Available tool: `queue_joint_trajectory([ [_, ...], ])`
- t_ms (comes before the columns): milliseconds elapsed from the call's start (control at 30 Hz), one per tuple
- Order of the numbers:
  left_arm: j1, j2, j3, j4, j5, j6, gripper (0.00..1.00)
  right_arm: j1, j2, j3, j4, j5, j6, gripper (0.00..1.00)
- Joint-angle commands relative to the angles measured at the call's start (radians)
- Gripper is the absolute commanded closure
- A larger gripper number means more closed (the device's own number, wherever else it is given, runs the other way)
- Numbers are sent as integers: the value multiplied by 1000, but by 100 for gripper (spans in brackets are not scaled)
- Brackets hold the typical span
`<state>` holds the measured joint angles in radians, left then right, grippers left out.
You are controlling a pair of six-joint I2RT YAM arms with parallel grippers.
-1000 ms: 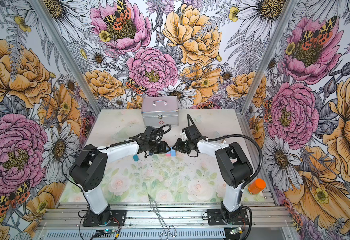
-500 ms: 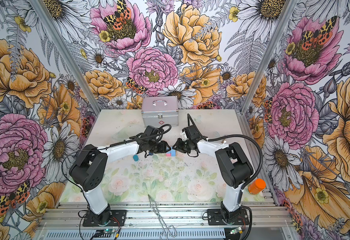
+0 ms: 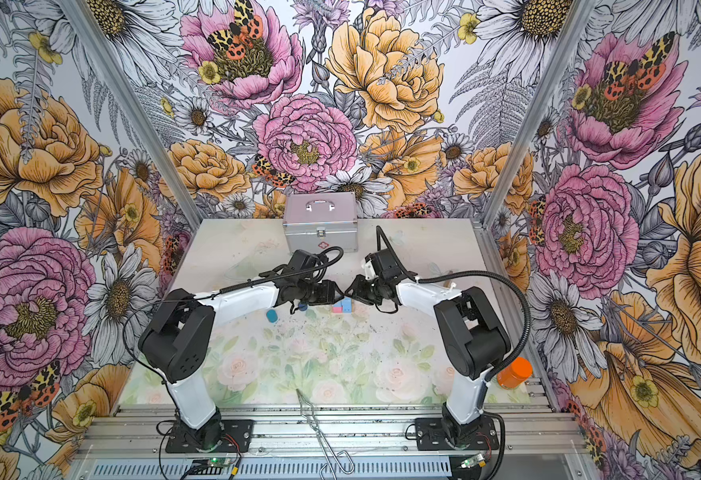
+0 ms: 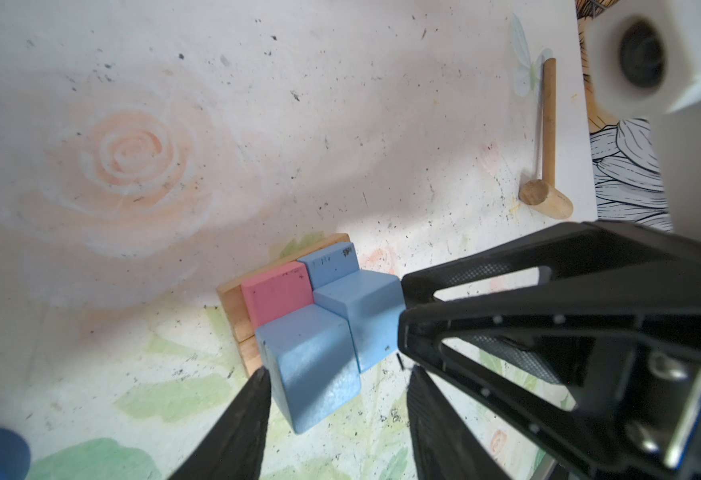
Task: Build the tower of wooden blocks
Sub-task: 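Hold both grippers pressed against the light-blue cubes from opposite sides, then lift the left gripper up off the cubes while the right gripper draws back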
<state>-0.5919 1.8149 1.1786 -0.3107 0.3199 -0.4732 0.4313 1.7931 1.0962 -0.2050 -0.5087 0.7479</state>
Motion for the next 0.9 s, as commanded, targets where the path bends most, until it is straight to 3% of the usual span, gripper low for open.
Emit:
queue_joint_trajectory([
  [0,-3,-9,15,6,-15,-4,43,-6,-39,-13,-4,18,-8,68],
  [233,5,-42,5,-17,-47,-2,41,-10,-53,-15,-11,23,-8,67],
  [400,22,-140,-29,-45,-124,9,42,-18,-87,-10,-36,42,-18,67],
  [467,25,-194,-47,-67,-166,23,49,-22,-100,-5,-51,50,-25,67],
  [567,26,-277,-87,-86,-205,43,67,-27,-107,15,-73,59,-42,71],
  [700,10,-363,-161,-86,-196,60,99,-33,-84,74,-107,62,-67,89],
  [767,-3,-383,-193,-84,-190,62,100,-34,-59,112,-124,57,-80,99],
  [867,-27,-383,-236,-72,-180,58,100,-33,-16,169,-147,43,-95,100],
])
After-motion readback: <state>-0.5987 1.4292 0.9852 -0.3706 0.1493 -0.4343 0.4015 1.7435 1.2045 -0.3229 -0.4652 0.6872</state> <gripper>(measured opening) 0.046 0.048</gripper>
